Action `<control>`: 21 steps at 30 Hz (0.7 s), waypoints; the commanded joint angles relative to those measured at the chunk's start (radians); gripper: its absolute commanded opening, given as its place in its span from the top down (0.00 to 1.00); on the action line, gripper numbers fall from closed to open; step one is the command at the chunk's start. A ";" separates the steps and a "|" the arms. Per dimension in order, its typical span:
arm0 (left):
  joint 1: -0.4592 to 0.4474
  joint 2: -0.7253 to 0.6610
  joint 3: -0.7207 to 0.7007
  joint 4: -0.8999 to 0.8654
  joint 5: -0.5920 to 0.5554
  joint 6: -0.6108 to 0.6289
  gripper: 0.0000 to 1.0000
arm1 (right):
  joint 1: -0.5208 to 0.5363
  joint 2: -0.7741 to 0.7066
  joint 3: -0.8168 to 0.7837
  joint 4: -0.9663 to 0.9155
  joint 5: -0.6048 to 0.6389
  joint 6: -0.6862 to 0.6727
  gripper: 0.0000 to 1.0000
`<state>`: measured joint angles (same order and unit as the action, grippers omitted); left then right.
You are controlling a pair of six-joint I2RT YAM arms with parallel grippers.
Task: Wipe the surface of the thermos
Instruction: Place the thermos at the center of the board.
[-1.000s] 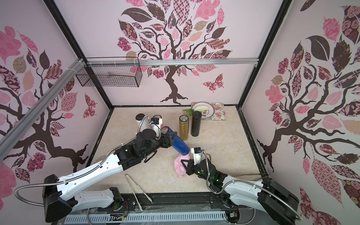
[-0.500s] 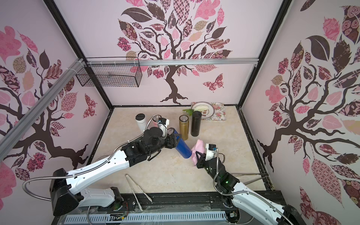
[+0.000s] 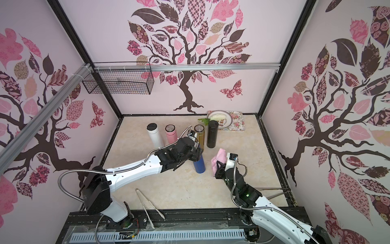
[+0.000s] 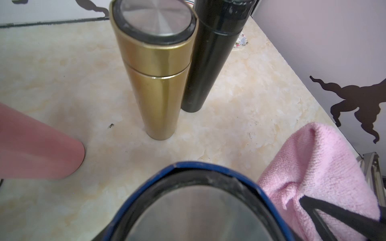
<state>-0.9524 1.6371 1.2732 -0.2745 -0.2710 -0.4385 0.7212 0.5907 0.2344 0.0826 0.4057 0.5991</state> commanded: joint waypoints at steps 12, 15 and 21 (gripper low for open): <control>-0.060 0.193 0.208 0.156 -0.218 0.218 1.00 | -0.004 -0.101 -0.030 -0.059 0.052 0.074 1.00; -0.058 0.204 0.198 0.178 -0.210 0.215 1.00 | -0.004 -0.088 -0.040 -0.035 0.027 0.080 1.00; -0.055 0.219 0.223 0.131 -0.186 0.205 0.69 | -0.003 -0.065 -0.046 -0.012 0.011 0.080 1.00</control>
<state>-1.0115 1.8561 1.4277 -0.1749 -0.4465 -0.2390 0.7212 0.5236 0.1822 0.0368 0.4248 0.6739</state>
